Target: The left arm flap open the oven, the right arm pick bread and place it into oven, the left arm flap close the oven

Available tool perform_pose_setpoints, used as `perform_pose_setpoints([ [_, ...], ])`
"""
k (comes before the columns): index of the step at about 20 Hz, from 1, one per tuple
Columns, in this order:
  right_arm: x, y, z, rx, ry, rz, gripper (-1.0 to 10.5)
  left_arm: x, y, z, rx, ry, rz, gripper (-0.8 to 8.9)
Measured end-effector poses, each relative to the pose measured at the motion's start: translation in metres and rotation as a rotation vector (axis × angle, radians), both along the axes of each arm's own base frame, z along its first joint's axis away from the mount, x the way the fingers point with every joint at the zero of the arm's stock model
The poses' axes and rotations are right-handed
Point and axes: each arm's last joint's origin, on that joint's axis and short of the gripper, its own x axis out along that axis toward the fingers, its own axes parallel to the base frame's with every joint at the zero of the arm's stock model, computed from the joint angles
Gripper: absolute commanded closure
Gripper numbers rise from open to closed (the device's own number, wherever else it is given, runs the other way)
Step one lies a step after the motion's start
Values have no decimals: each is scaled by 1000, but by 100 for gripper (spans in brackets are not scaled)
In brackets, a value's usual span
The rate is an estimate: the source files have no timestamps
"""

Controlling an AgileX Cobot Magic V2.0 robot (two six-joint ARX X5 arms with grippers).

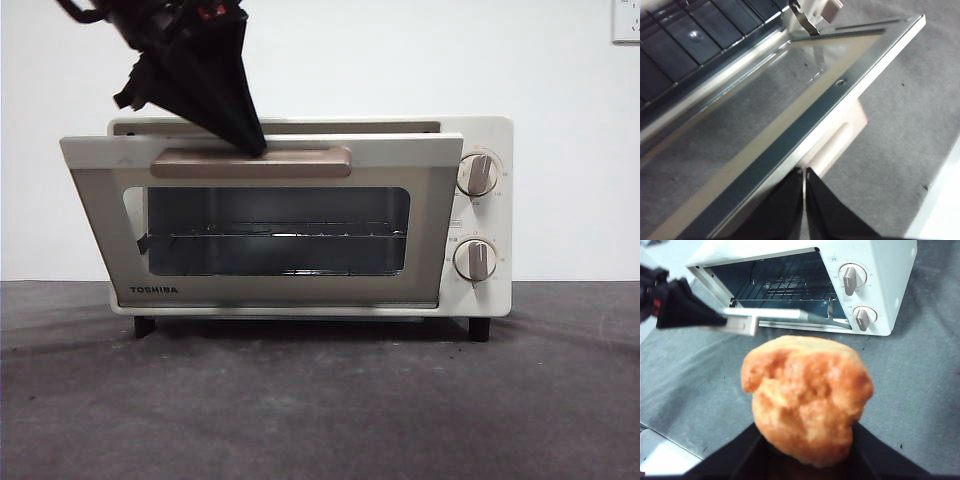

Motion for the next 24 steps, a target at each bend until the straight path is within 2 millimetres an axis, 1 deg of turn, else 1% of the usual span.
perform_pose_setpoints([
  [6, 0, 0, 0, 0, -1, -1, 786, -29, 19, -18, -100, -78, 111, 797],
  [8, 0, 0, 0, 0, -2, -2, 786, -37, 25, -26, -123, -75, 143, 797],
  [11, 0, 0, 1, 1, -6, -2, 786, -43, 28, -39, -137, -42, 158, 797],
  [19, 0, 0, 1, 1, -9, -2, 786, -55, 19, -60, -115, 9, 165, 797],
  [24, 0, 0, 1, 2, -9, -1, 786, -63, 13, -72, -109, 5, 177, 797],
])
